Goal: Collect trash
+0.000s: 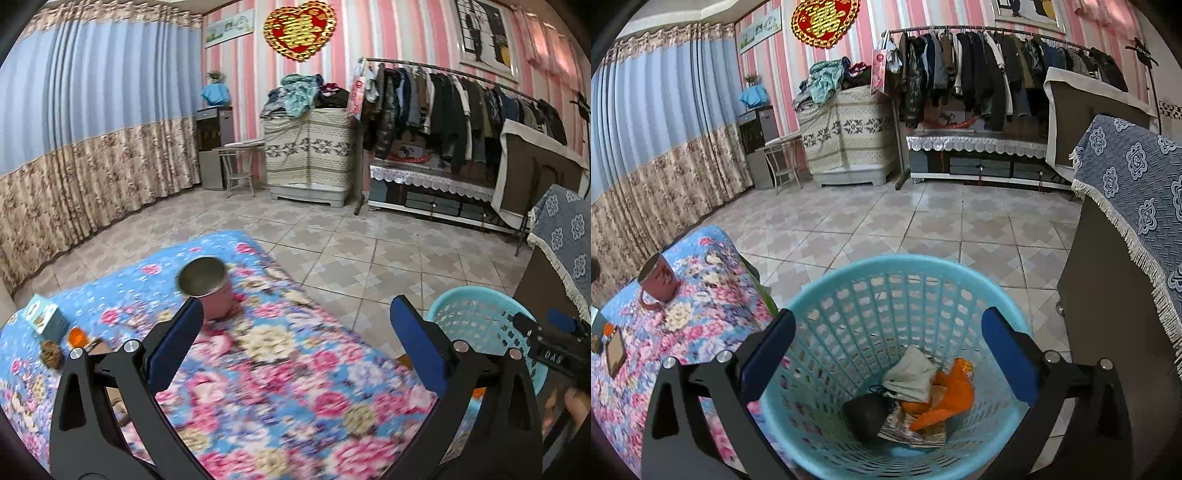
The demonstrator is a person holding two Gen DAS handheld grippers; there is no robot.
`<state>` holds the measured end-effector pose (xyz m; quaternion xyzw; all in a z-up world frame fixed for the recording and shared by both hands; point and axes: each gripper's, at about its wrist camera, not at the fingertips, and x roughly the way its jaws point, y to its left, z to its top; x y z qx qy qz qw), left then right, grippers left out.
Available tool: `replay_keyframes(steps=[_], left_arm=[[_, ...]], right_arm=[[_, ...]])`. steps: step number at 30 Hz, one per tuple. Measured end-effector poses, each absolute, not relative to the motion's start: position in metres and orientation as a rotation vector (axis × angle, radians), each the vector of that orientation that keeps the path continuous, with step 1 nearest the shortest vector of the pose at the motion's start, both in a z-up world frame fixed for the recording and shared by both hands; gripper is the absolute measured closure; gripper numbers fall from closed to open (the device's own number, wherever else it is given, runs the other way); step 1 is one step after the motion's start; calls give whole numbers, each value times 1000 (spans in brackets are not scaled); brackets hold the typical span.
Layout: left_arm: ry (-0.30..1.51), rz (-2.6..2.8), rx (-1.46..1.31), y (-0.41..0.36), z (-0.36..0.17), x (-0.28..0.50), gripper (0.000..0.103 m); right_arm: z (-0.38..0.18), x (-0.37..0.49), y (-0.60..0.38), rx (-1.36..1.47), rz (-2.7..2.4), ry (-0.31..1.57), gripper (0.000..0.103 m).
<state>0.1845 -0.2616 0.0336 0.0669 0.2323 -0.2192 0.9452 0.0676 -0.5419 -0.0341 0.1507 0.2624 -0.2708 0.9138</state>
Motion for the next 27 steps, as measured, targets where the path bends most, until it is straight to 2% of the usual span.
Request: replay_keyframes(steps=[12, 27], left_arm=[[483, -278, 124, -140, 27, 192, 5], [600, 22, 3, 22, -22, 279, 5]], right_arm=[[-4, 101, -447, 214, -460, 460, 4], [-17, 204, -295, 84, -98, 549, 4]])
